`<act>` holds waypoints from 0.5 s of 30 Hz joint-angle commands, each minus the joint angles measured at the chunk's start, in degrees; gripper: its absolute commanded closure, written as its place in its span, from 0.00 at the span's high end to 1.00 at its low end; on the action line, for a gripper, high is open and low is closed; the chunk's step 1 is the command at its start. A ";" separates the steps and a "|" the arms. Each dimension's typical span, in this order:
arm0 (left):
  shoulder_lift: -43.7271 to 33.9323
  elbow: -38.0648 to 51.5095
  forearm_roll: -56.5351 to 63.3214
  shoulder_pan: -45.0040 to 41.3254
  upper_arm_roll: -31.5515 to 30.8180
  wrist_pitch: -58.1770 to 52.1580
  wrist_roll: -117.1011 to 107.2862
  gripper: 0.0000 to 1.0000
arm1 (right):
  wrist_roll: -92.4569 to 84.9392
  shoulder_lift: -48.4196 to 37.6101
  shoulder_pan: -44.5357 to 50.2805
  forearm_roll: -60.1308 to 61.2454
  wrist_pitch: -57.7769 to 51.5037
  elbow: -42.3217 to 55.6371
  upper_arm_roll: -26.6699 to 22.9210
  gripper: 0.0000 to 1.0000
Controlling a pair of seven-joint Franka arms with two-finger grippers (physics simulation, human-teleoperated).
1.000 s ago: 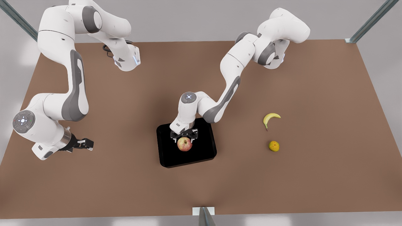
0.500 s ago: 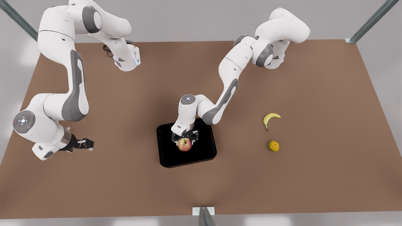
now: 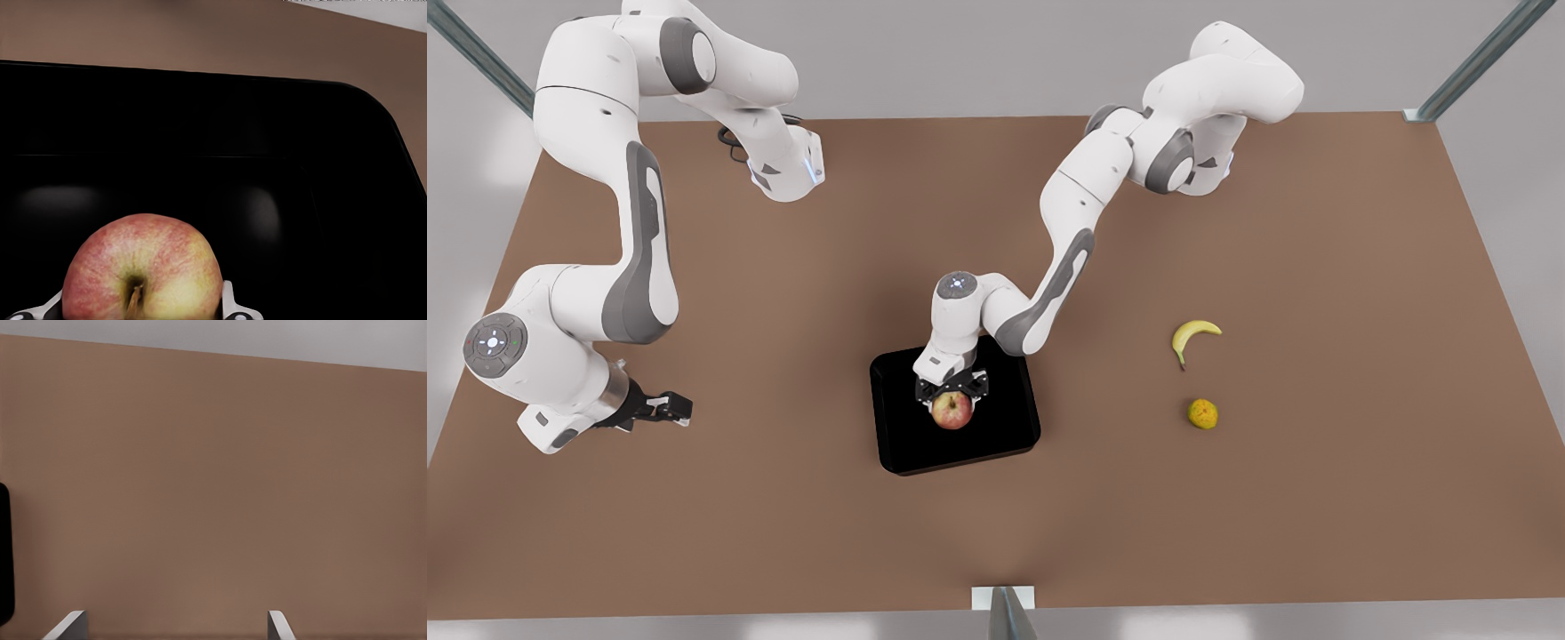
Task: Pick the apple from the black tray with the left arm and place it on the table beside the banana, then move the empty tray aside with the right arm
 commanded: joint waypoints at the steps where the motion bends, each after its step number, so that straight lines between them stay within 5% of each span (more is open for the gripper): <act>1: -0.05 0.04 0.08 -0.02 0.21 0.84 -3.32 1.00 | -0.11 -0.07 0.00 0.04 -0.02 0.03 0.00 1.00; 10: -0.05 0.04 0.08 -0.20 0.57 0.75 -3.32 1.00 | -0.20 -0.07 0.00 0.04 -0.02 0.03 0.00 1.00; 11: -0.05 -0.05 0.08 -0.20 0.65 0.75 -3.32 0.91 | -0.20 -0.07 0.00 0.04 -0.02 0.03 0.00 1.00; 15: -0.49 -0.05 -0.01 -0.11 0.57 0.49 -2.96 0.91 | -0.20 -0.07 0.00 0.04 -0.02 0.03 0.00 1.00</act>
